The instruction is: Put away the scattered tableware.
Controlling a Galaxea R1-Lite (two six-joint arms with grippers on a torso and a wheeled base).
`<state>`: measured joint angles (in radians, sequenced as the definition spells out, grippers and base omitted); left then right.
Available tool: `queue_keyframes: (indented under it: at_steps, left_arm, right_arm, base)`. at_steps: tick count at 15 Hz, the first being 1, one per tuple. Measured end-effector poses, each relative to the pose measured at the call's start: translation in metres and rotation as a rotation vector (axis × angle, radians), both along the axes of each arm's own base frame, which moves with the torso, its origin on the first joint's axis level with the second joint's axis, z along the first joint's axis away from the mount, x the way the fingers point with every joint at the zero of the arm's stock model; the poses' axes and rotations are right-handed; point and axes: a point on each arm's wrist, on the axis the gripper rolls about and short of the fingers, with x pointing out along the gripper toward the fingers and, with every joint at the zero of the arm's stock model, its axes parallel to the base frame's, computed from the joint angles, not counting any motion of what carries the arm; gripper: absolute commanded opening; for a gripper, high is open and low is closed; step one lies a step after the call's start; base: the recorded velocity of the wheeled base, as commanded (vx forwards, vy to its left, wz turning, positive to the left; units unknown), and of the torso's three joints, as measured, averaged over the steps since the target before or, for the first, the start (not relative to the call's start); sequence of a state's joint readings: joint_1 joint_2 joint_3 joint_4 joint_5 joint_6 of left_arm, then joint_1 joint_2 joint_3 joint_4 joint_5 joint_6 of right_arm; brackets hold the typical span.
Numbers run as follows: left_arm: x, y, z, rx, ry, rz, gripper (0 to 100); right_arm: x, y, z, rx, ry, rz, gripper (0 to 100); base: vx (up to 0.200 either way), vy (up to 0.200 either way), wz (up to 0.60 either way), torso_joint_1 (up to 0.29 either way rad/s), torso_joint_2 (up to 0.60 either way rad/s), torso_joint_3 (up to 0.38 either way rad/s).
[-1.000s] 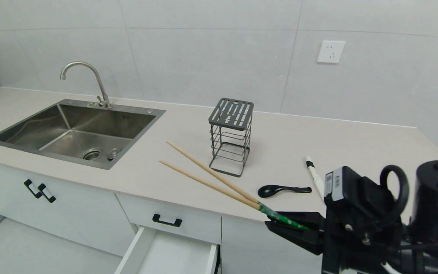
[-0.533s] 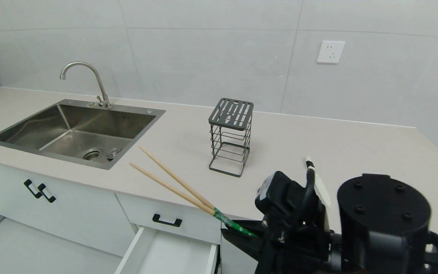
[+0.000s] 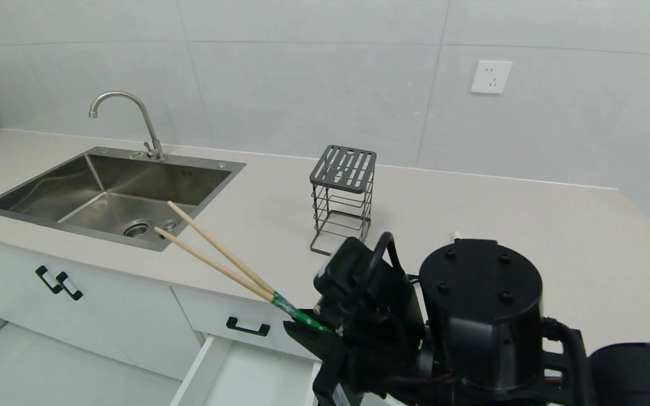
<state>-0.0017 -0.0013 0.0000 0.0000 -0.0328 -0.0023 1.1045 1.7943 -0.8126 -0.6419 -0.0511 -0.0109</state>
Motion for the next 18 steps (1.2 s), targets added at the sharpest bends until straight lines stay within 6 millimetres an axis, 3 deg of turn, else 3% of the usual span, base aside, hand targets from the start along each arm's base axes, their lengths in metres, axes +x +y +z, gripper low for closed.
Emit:
queue_keyframes:
  at_steps: [5, 11, 15, 18]
  left_arm:
    - [0.0, 0.0, 0.0, 0.0, 0.0, 0.0, 100]
    - [0.0, 0.0, 0.0, 0.0, 0.0, 0.0, 100]
    - [0.0, 0.0, 0.0, 0.0, 0.0, 0.0, 100]
    - [0.0, 0.0, 0.0, 0.0, 0.0, 0.0, 100]
  right_arm:
    - [0.011, 0.03, 0.026, -0.022, -0.087, -0.076, 0]
    - [-0.007, 0.011, -0.029, -0.221, -0.103, -0.024, 0]
    - [-0.014, 0.007, -0.036, -0.253, -0.113, 0.002, 0]
    - [-0.02, 0.011, -0.038, -0.259, -0.116, 0.023, 0]
  base:
    - [0.0, 0.0, 0.0, 0.0, 0.0, 0.0]
    - [0.0, 0.0, 0.0, -0.037, 0.07, 0.038]
    - [0.0, 0.0, 0.0, -0.098, 0.2, 0.099]
    - [0.0, 0.0, 0.6, -0.009, 0.03, 0.015]
